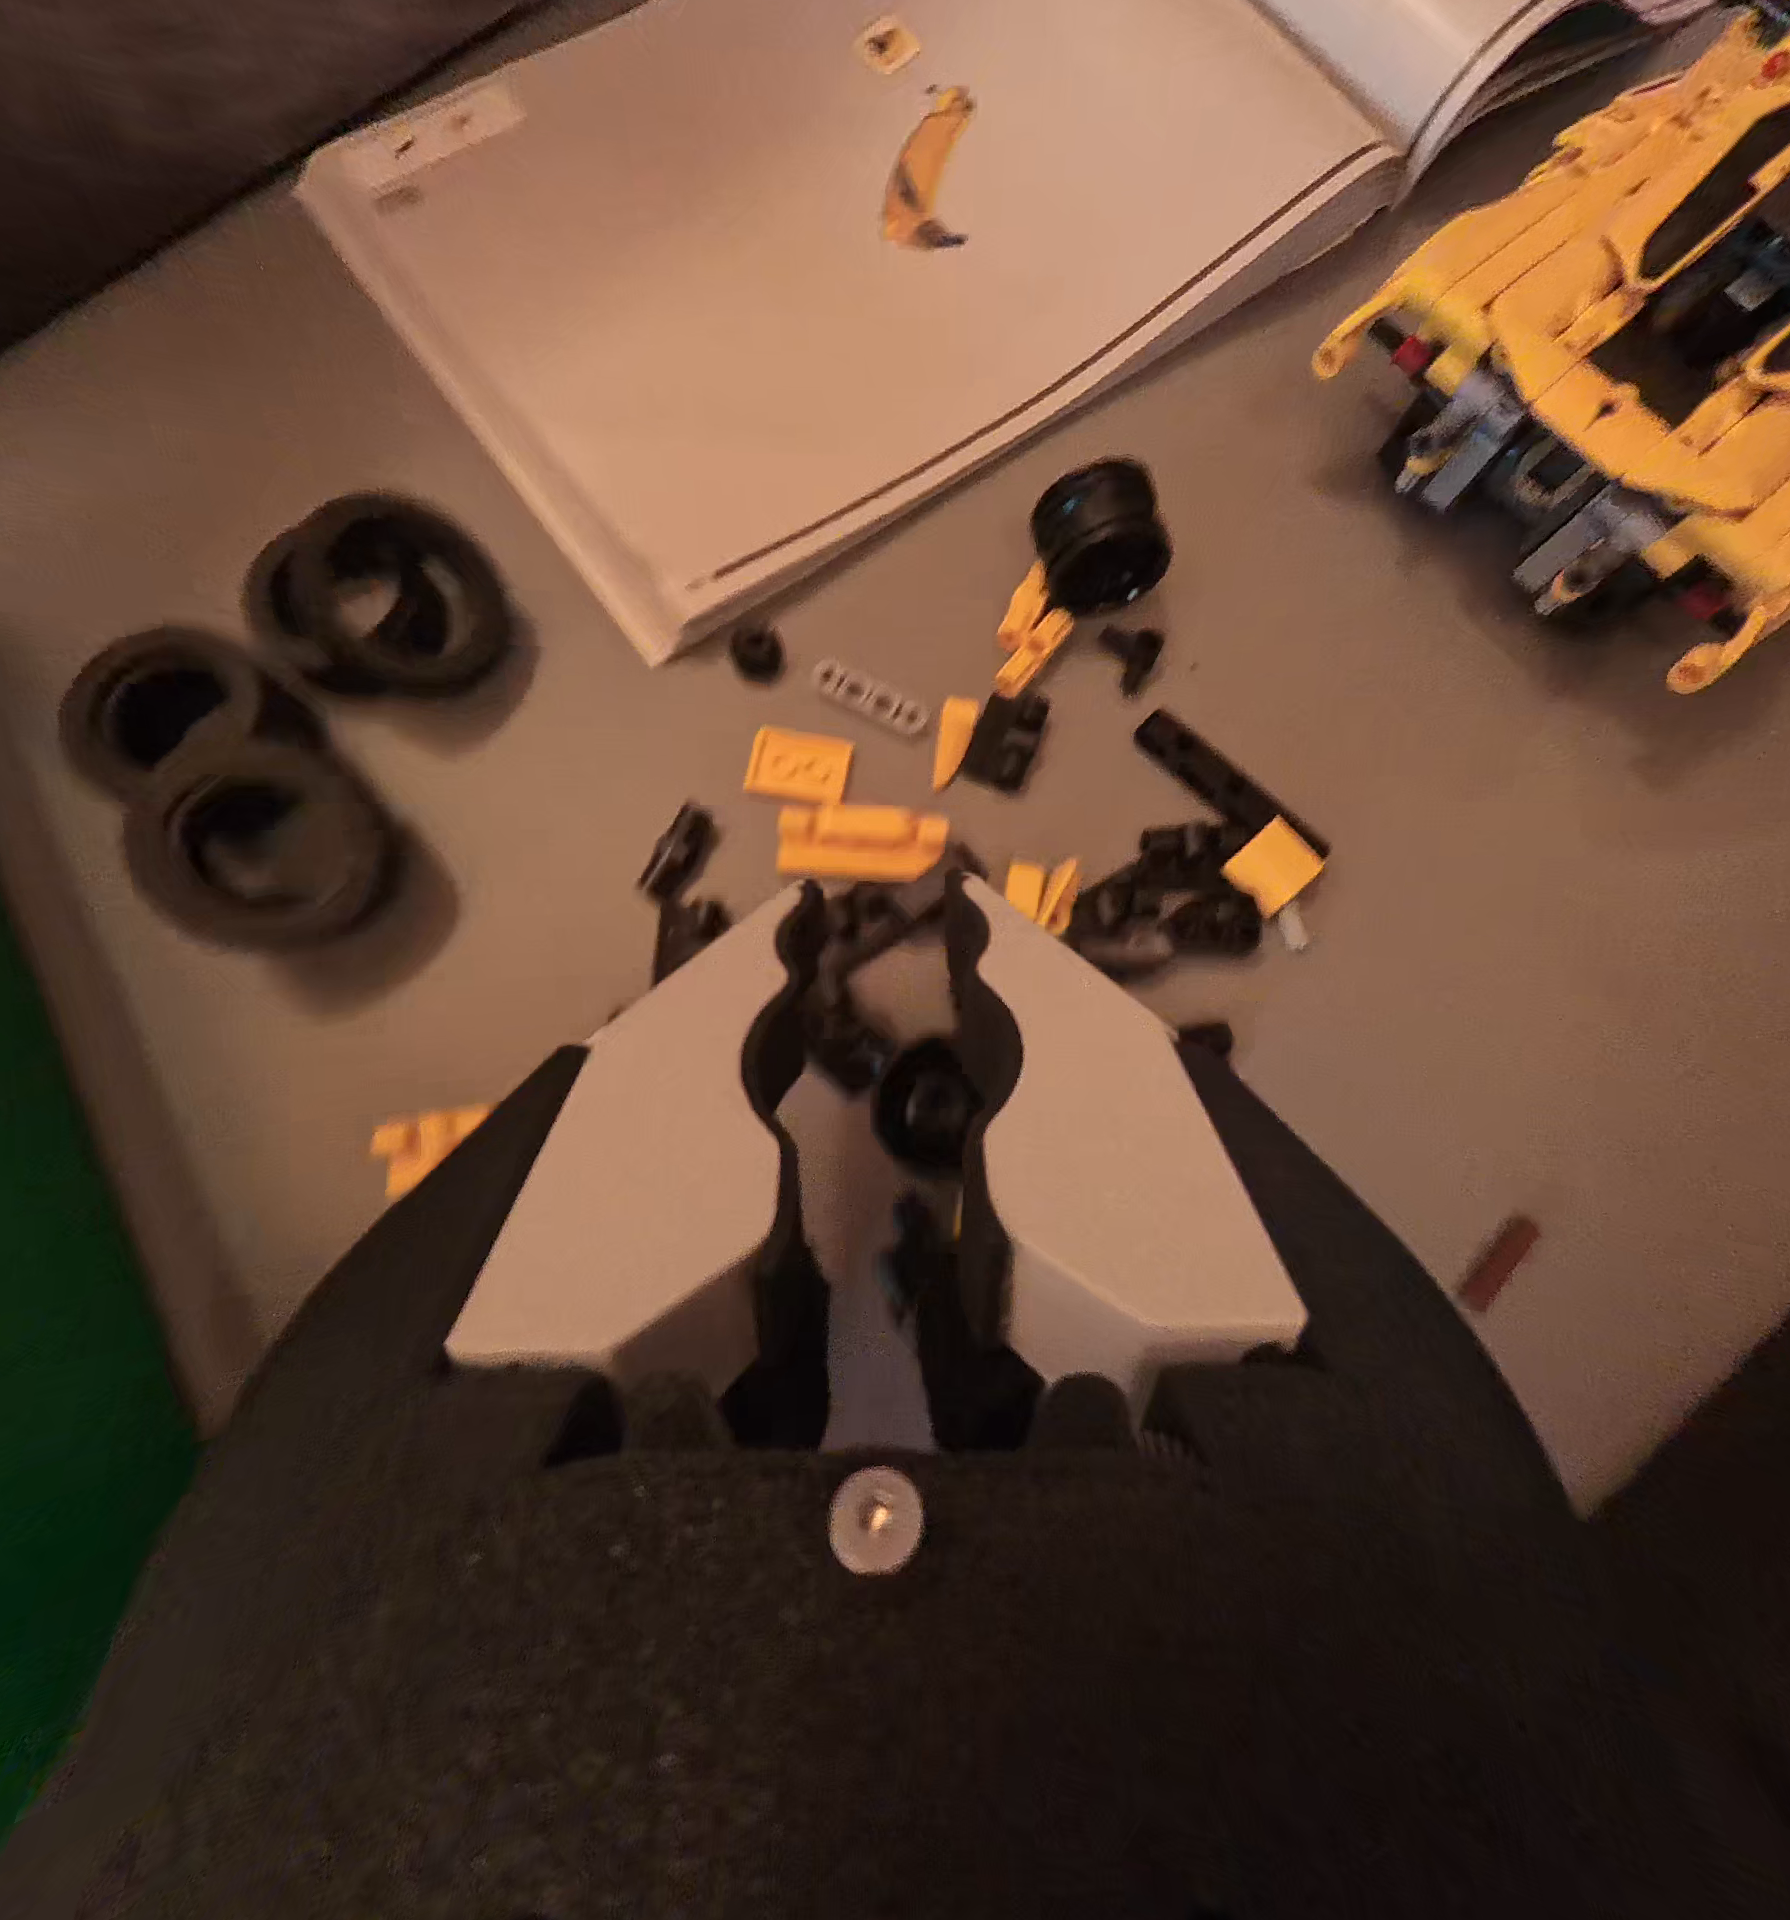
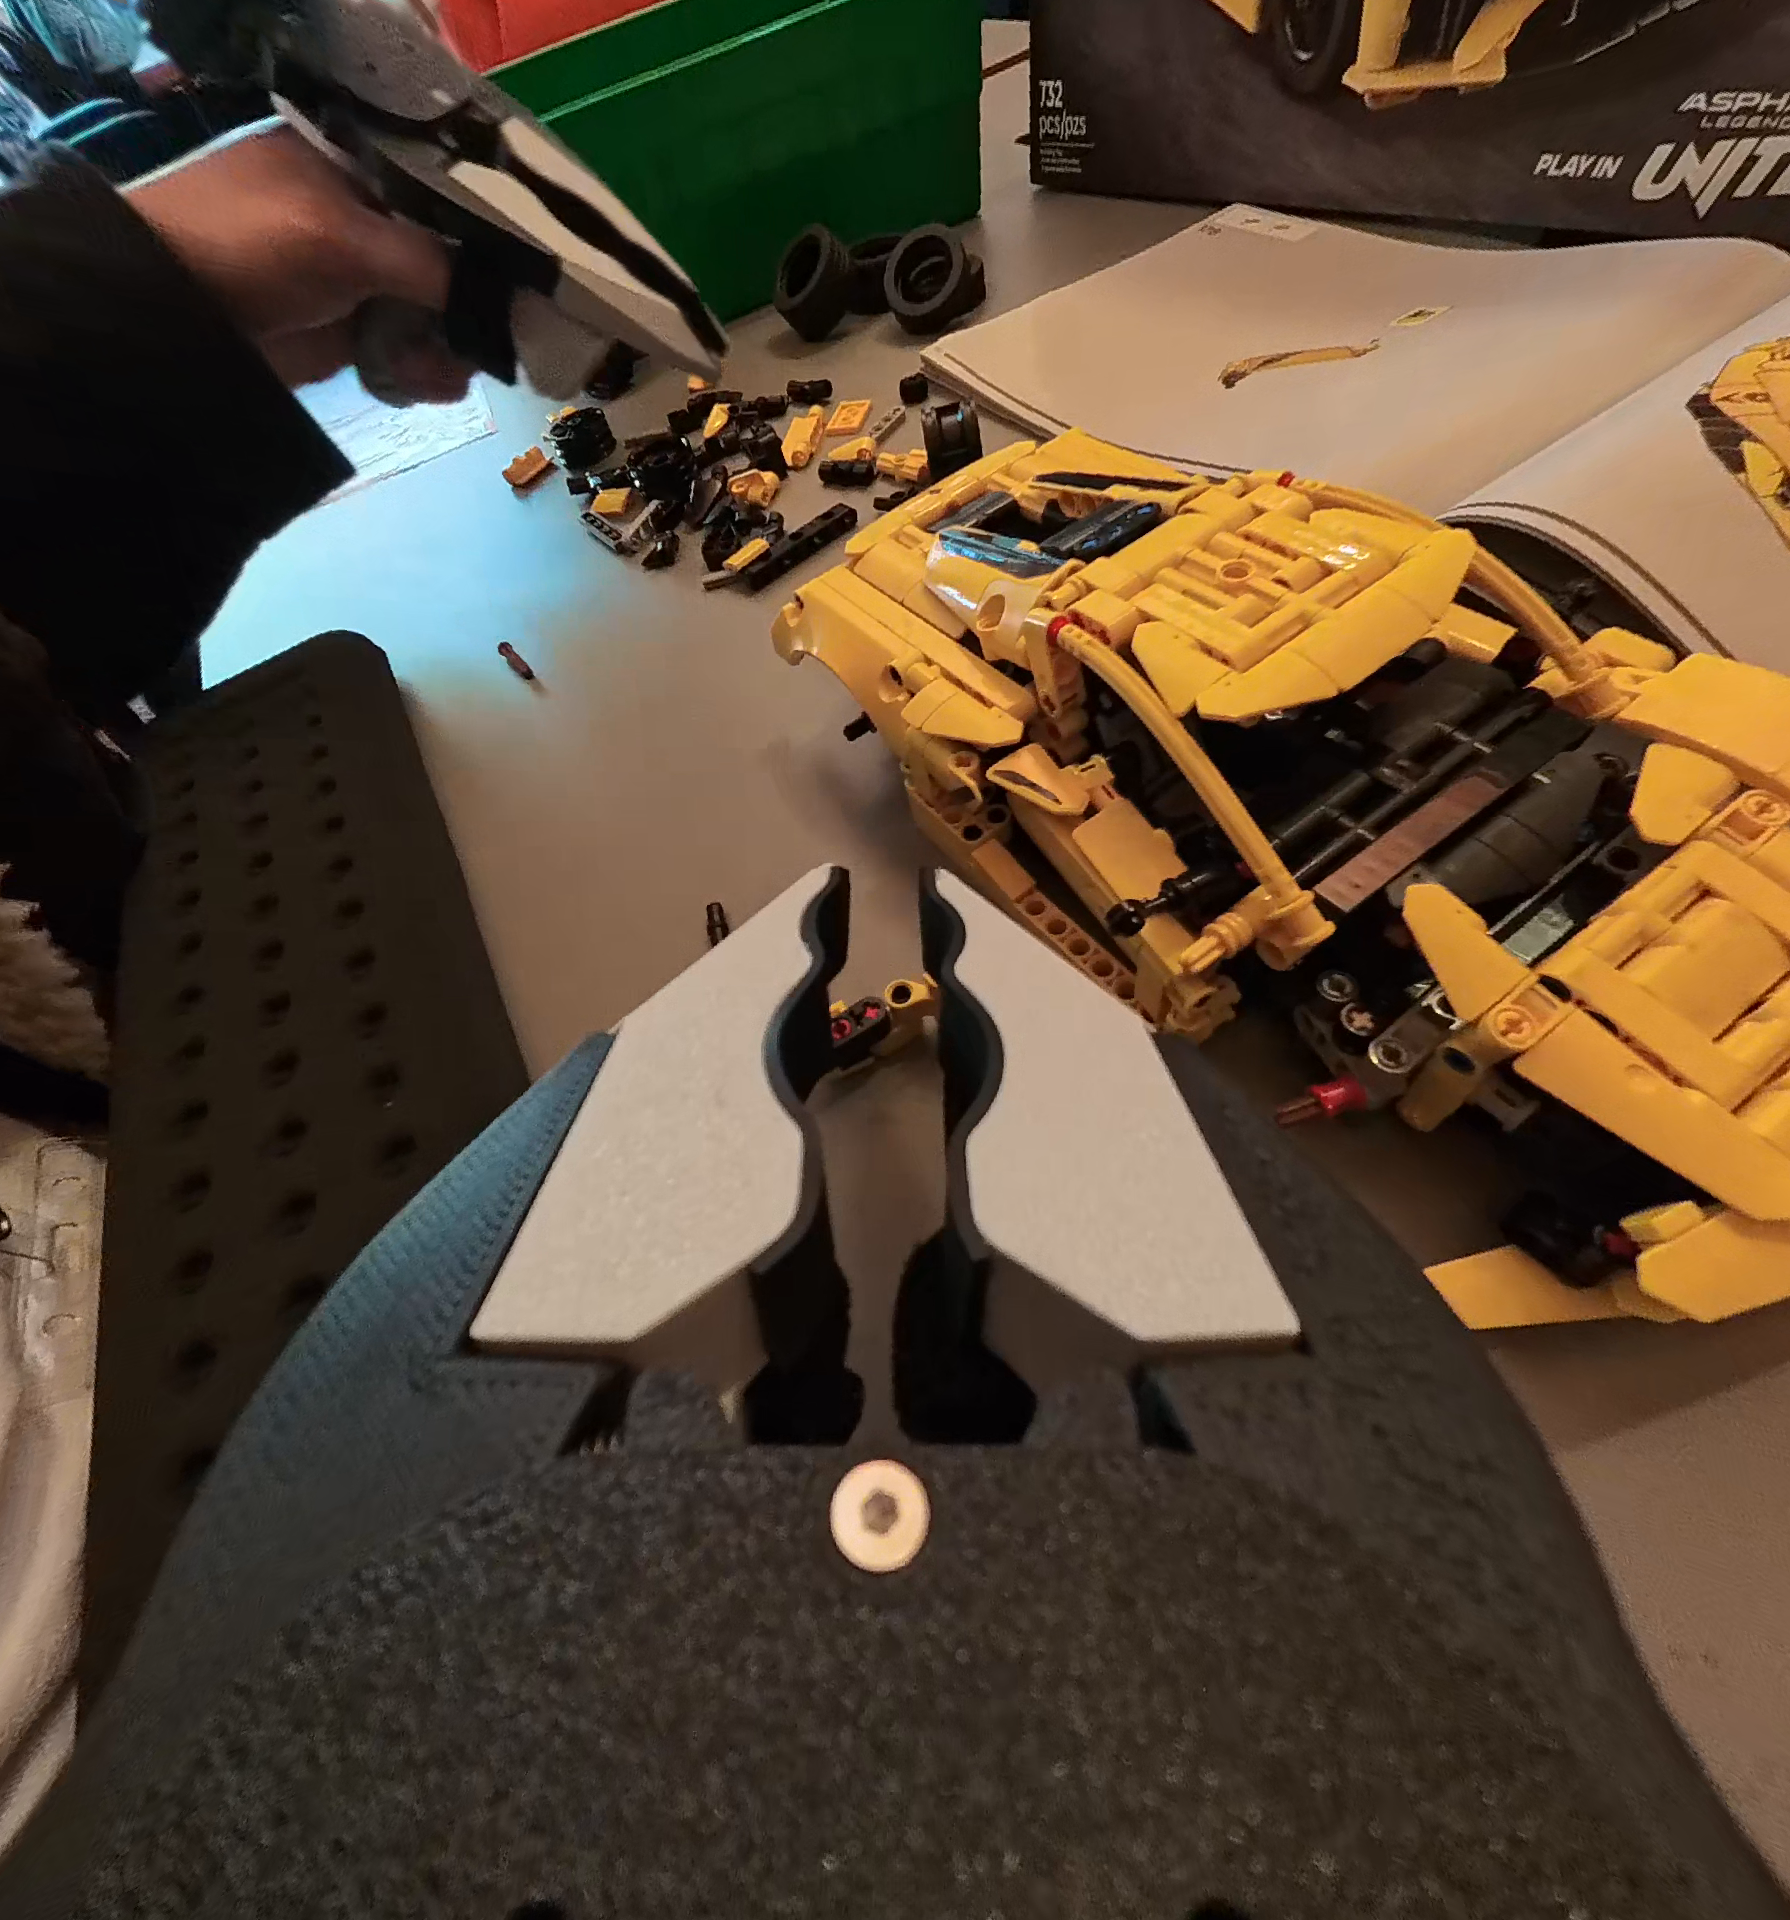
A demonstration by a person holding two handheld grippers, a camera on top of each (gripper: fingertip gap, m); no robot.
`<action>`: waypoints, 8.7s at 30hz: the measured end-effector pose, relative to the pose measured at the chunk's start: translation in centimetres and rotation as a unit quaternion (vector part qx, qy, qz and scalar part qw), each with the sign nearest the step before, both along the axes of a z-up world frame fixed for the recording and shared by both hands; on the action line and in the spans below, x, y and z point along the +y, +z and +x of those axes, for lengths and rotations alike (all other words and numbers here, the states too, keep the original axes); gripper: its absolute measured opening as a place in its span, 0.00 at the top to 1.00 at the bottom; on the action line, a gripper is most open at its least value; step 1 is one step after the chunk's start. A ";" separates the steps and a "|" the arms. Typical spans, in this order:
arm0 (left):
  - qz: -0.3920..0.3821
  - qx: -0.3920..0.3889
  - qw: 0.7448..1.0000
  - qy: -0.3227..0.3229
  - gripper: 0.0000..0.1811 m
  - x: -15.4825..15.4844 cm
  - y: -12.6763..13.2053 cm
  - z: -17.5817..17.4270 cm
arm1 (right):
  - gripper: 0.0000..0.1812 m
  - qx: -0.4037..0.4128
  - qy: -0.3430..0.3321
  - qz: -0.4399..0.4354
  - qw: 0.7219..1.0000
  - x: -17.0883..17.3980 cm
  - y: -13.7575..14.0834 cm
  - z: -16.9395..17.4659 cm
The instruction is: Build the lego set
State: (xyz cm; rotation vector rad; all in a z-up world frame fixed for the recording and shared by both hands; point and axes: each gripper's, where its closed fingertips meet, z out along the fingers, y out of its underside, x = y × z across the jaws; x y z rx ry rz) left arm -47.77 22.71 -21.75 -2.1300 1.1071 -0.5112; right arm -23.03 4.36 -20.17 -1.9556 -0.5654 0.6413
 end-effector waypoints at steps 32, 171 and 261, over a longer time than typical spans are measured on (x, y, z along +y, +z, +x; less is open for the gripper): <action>-0.026 0.073 0.997 -0.028 0.87 -1.6 -1.6 -1.8 | 0.94 0.000 0.005 -0.013 1.000 0.0 -0.5 -0.1; -0.163 -0.477 0.843 -0.189 0.85 -11.4 10.6 23.2 | 0.97 -0.132 0.030 0.322 0.937 8.4 8.2 -1.2; -0.080 -0.446 0.830 -0.325 0.96 -16.6 12.7 22.5 | 0.97 0.222 0.238 0.063 0.944 2.2 10.4 -2.8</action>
